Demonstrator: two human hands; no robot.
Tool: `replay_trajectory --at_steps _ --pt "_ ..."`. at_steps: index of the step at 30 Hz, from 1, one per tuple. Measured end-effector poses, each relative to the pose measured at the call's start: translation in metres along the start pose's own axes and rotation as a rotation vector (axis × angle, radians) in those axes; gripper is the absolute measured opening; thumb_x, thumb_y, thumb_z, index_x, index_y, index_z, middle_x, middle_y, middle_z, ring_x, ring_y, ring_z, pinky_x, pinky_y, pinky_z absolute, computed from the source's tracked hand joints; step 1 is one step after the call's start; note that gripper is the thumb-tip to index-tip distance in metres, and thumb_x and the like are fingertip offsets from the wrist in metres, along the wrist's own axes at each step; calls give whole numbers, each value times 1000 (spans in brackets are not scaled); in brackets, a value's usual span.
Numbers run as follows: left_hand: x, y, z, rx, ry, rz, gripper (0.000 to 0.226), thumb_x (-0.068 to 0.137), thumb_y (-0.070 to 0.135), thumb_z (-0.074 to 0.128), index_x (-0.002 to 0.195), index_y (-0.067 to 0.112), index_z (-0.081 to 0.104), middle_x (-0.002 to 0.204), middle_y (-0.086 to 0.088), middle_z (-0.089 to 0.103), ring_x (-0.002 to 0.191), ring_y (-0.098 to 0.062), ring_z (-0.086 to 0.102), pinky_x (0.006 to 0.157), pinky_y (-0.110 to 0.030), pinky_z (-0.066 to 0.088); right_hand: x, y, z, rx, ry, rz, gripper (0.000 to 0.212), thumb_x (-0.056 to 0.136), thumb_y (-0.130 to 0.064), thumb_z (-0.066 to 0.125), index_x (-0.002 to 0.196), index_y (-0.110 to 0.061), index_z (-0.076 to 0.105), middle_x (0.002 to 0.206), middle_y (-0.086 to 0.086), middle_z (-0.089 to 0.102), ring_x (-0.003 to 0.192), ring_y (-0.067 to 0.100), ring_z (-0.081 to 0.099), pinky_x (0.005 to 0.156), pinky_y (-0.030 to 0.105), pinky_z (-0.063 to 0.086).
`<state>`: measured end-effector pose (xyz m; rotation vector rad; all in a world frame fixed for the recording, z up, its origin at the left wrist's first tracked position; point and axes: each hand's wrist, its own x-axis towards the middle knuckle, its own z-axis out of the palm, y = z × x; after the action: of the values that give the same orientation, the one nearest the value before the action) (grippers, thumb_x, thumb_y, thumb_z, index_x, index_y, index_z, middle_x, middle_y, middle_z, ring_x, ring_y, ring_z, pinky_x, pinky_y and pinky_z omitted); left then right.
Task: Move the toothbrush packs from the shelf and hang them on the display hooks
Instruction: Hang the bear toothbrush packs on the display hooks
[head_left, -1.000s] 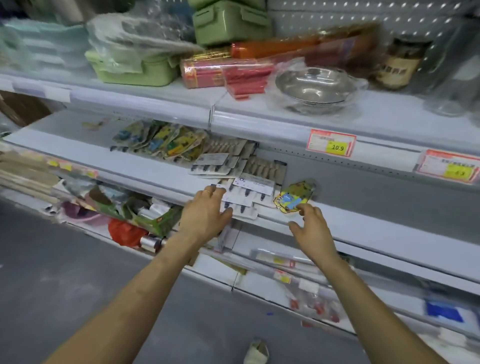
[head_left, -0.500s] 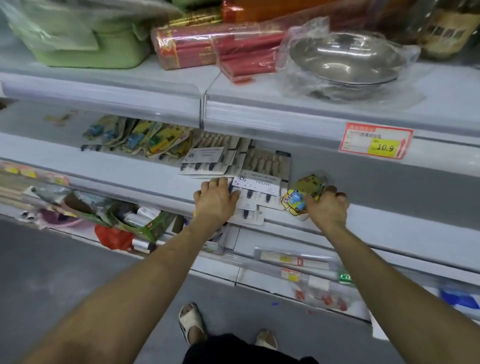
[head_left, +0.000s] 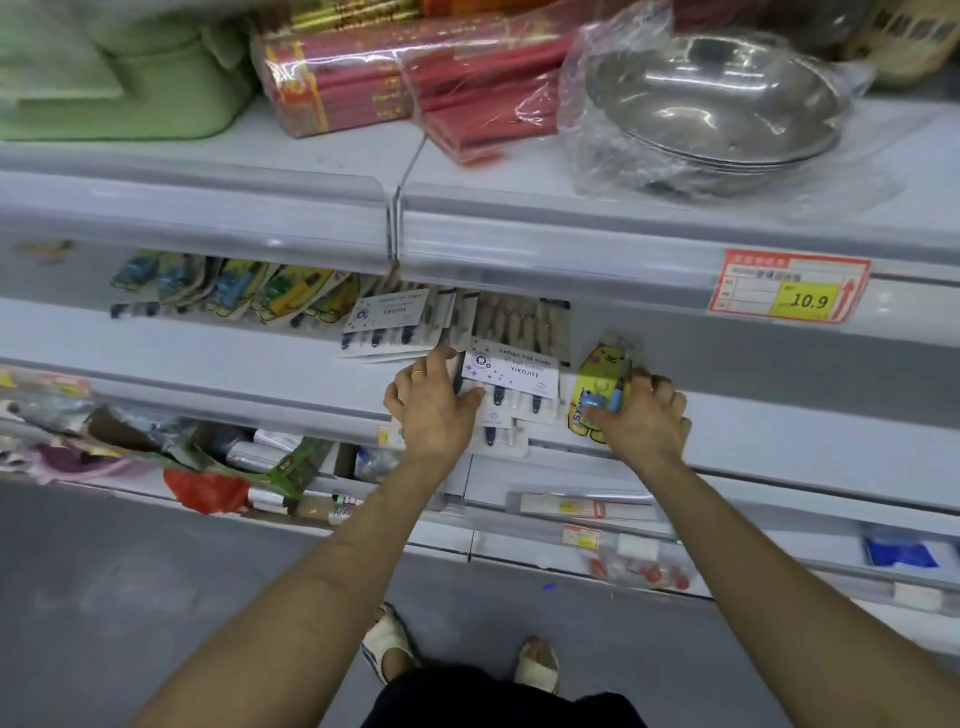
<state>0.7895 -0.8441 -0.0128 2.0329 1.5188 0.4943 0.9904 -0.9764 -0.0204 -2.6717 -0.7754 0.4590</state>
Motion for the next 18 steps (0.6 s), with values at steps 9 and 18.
replay_trajectory --at_steps 9,18 --pt "-13 -8 3 -297 -159 -123 83 80 17 90 147 21 41 132 -9 58 122 -32 59 103 -53 52 3 19 -10 134 -37 70 83 81 -39 81 150 -14 42 149 18 43 137 42 39 112 50 39" --pt "-7 16 -11 -369 -188 -204 59 90 27 83 135 14 47 98 5 66 92 -21 66 85 -38 53 0 12 -11 77 -45 53 93 71 -36 92 145 -16 39 141 17 40 132 41 39 101 51 43"
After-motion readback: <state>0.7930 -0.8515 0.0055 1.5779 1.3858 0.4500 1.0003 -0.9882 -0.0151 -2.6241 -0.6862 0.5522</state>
